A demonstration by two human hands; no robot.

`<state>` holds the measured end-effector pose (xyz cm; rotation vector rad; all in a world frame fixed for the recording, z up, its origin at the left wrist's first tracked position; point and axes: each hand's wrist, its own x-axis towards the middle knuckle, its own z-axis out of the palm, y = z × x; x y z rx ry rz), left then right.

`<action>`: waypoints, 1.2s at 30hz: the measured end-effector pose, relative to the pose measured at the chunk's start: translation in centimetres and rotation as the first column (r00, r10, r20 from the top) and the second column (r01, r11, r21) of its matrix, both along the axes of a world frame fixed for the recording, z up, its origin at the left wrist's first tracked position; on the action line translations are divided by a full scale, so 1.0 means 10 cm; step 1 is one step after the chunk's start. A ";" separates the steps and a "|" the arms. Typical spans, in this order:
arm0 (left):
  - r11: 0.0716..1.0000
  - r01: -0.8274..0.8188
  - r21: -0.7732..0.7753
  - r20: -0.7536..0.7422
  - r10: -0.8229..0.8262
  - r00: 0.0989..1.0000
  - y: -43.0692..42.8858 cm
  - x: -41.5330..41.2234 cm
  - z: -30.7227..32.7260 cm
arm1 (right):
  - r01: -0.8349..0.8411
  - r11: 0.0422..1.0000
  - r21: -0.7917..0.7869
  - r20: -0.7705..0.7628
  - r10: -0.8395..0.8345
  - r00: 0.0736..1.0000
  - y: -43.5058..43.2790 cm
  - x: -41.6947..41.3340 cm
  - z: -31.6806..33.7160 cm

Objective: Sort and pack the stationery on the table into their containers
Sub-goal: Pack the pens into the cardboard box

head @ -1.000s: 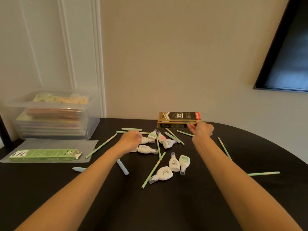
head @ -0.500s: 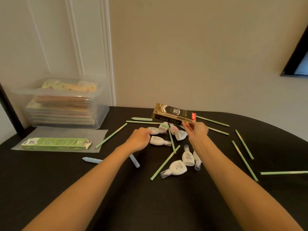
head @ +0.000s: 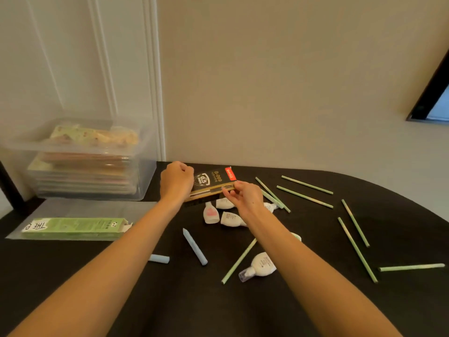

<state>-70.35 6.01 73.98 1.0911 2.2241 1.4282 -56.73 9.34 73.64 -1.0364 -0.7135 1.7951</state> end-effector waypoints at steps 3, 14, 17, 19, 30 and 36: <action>0.996 -0.079 -0.038 -0.124 0.074 0.989 0.04 -0.13 0.19 | 0.054 0.998 -0.027 -0.008 -0.055 0.998 0.09 -0.12 0.17; 0.972 -0.054 -0.228 0.157 0.091 0.983 0.12 -1.04 1.12 | -0.094 0.994 -0.055 0.225 0.104 0.969 0.30 -0.88 1.15; 0.957 -0.087 -0.276 0.162 0.135 0.977 0.14 -1.42 1.29 | -0.231 0.972 -0.041 0.439 0.225 0.870 0.38 -1.18 1.31; 0.948 -0.101 -0.301 0.165 0.156 0.974 0.18 -1.69 1.36 | -0.313 0.949 -0.042 0.527 0.287 0.800 0.41 -1.41 1.39; 0.901 -0.152 -0.406 0.218 0.258 0.941 0.34 -2.75 1.09 | -0.716 0.681 0.153 0.775 0.367 0.515 0.75 -2.38 1.18; 0.847 -0.170 -0.504 0.096 0.251 0.963 0.42 -2.92 0.88 | -0.845 0.505 0.177 0.951 0.133 0.279 0.91 -2.66 0.97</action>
